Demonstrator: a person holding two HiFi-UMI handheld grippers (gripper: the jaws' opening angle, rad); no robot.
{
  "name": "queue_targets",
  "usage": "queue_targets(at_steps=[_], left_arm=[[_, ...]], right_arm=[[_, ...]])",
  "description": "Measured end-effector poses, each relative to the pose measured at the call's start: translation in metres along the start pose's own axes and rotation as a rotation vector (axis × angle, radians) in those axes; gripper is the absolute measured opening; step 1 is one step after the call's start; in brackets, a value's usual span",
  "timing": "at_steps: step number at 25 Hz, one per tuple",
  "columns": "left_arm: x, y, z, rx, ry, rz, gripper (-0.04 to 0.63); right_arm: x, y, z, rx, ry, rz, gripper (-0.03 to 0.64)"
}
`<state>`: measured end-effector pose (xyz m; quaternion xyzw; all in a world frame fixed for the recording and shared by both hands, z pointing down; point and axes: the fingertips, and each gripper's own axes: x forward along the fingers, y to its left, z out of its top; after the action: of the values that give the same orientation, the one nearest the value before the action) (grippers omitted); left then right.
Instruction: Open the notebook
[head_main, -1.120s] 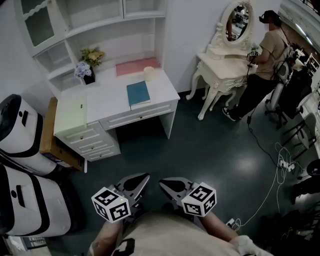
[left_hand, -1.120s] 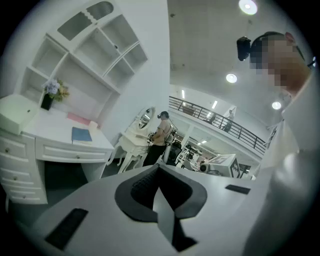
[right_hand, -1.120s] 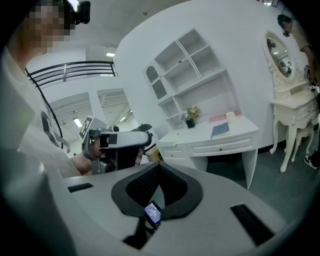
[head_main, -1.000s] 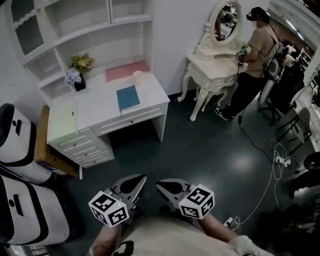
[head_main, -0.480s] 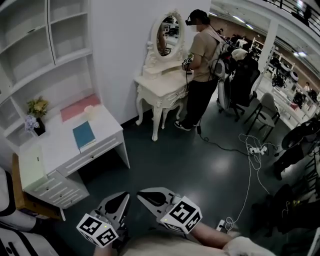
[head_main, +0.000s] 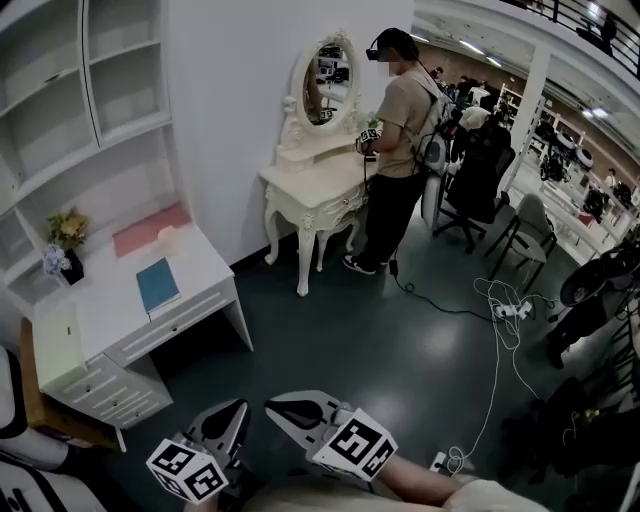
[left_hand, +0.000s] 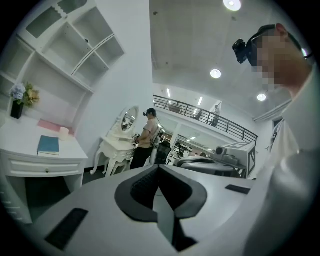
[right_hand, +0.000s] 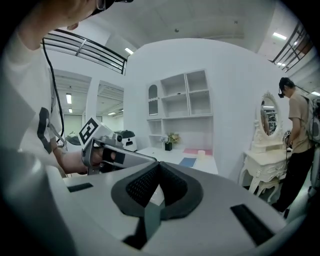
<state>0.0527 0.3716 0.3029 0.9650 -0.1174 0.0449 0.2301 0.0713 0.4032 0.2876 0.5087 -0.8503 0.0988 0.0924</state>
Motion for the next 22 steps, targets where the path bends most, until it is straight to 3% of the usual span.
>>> queue_targets(at_steps=[9, 22], left_arm=[[0.003, 0.016, -0.005, -0.016, 0.047, -0.021, 0.014], [0.009, 0.114, 0.024, -0.114, 0.055, -0.09, 0.014]], right_arm=[[0.02, -0.006, -0.018, 0.054, 0.013, 0.014, 0.023], [0.119, -0.028, 0.001, 0.096, 0.07, -0.015, 0.023]])
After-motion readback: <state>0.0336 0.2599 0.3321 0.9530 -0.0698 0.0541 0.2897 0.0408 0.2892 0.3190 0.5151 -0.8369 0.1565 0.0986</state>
